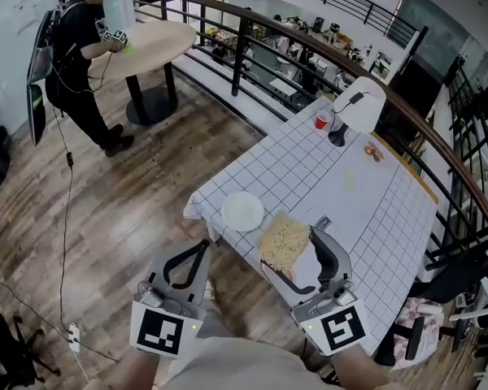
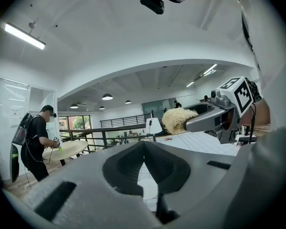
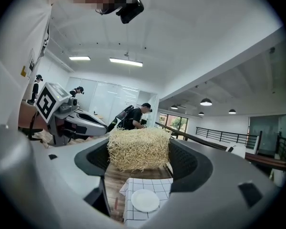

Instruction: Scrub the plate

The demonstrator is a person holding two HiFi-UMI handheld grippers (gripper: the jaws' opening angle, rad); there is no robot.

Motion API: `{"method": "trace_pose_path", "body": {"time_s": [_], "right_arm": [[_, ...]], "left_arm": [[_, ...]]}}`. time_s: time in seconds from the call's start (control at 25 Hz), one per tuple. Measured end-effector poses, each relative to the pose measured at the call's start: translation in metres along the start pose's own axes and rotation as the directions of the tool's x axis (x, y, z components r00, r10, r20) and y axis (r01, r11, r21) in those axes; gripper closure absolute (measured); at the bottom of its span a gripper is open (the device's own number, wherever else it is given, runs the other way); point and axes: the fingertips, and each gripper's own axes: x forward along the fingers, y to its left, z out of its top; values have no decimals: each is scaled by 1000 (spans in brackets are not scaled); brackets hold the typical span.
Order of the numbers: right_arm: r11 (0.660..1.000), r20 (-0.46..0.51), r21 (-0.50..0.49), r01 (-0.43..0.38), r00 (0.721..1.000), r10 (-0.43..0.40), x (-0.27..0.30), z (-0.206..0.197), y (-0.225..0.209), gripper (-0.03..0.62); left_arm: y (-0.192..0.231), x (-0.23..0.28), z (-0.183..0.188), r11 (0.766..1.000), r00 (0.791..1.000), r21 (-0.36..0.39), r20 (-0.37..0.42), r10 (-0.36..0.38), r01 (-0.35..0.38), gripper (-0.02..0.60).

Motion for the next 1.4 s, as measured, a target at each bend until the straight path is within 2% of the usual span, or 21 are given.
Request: {"method": "trace_pose_path", "body": {"time_s": [0.08, 0.28, 0.48, 0.72, 0.96, 1.08, 1.28, 1.4], "right_arm": [[1000, -4, -6, 0, 1000, 0, 19, 1, -12, 224], [997, -42, -82, -13, 999, 10, 68, 14, -11, 224], [996, -47, -70, 49, 997, -53, 102, 20, -25, 224], [992, -24, -60, 110, 993, -112, 133, 33, -30, 224], [991, 22, -57, 123, 992, -122, 145, 40, -31, 224], [990, 29, -73, 118, 993, -116, 147, 43, -32, 224], [990, 28, -55, 129, 991, -128, 149, 43, -46, 224], [991, 33, -42, 124, 992, -123, 146, 41, -53, 224]], "left_arm": [[15, 18, 2, 1000, 1000, 2, 2, -8, 8, 570], [63, 33, 0, 998, 998, 0, 8, -58, 58, 570], [97, 53, -3, 995, 995, 2, 15, -101, 101, 571], [127, 72, 4, 988, 987, 39, 46, -153, 151, 569], [141, 81, 3, 983, 980, 28, 76, -185, 183, 569], [141, 85, 2, 983, 982, 39, 57, -181, 179, 569], [141, 96, 7, 985, 985, -19, 49, -168, 169, 571], [135, 98, 16, 984, 982, 23, 64, -177, 176, 569]]}}
